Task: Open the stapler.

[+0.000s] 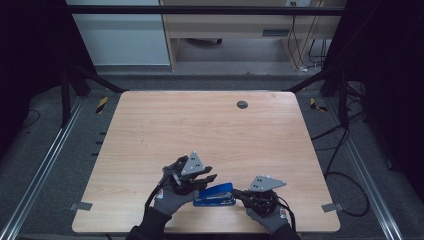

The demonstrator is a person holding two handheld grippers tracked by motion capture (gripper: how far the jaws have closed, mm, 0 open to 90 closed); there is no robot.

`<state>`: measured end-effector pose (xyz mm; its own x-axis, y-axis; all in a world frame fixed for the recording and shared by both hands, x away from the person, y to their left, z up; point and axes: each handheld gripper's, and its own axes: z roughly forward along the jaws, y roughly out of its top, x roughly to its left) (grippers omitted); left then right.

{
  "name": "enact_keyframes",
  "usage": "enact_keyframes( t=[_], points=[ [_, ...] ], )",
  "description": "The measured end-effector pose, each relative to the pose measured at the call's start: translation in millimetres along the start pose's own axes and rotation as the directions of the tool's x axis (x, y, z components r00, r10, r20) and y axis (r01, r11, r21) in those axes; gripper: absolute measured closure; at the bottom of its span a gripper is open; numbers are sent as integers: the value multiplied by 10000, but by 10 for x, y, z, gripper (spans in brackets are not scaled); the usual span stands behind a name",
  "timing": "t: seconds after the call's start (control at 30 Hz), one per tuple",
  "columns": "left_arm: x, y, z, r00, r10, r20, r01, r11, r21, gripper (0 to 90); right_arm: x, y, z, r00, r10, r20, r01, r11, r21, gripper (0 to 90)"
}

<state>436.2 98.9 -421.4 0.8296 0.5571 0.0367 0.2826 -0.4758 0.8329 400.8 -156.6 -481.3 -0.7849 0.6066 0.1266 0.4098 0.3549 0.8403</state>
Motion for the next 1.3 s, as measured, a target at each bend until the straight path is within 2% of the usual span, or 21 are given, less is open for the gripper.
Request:
enact_keyframes(
  t=[0.2,0.3,0.37,0.43,0.6,0.67,0.73,0.77,0.83,0.9,0.97,1.03,1.3],
  points=[
    [-54,-146,-27,9962,-649,-581,612,9961,-628,768,0,0,0,10000,6,0,-6,10000,-7,900],
    [-82,-236,-26,9901,-981,-1001,888,9917,-935,795,-1,-3,4,10000,10,20,-10,10000,0,900],
    [-98,-297,-40,9855,-1284,-1109,1137,9849,-1304,828,0,-2,4,10000,3,18,-3,10000,5,900],
    [-131,-344,-62,9807,-1404,-1358,1202,9818,-1473,856,1,0,3,10000,-1,8,1,10000,-20,900],
    [-233,-464,-125,9739,-1742,-1452,1462,9718,-1852,889,1,5,0,10000,3,-17,-3,10000,-46,900],
    [-282,-512,-134,9709,-1761,-1621,1451,9717,-1864,897,0,6,1,10000,-2,-12,2,10000,-40,900],
    [-322,-559,-139,9708,-1884,-1483,1570,9670,-2006,897,1,6,1,10000,-2,-14,2,10000,-44,900],
    [-349,-579,-138,9684,-1934,-1577,1599,9660,-2030,898,0,7,1,10000,3,-18,-3,10000,-36,900],
    [-403,-620,-129,9689,-2017,-1435,1696,9632,-2085,898,-1,8,2,10000,3,-24,-3,10000,-39,900],
    [-474,-655,-113,9674,-2003,-1547,1664,9639,-2077,898,-3,8,2,10000,8,-30,-8,10000,-47,900],
    [-531,-690,-93,9690,-2047,-1382,1726,9615,-2140,898,0,9,0,10000,9,-25,-9,10000,-63,900],
    [-573,-719,-59,9710,-2018,-1280,1722,9622,-2110,898,1,11,0,10000,8,-13,-8,10000,-71,900],
    [-720,-804,74,9721,-1983,-1250,1731,9668,-1880,899,-7,18,-3,10000,14,-8,-14,9999,-152,900]
  ],
)
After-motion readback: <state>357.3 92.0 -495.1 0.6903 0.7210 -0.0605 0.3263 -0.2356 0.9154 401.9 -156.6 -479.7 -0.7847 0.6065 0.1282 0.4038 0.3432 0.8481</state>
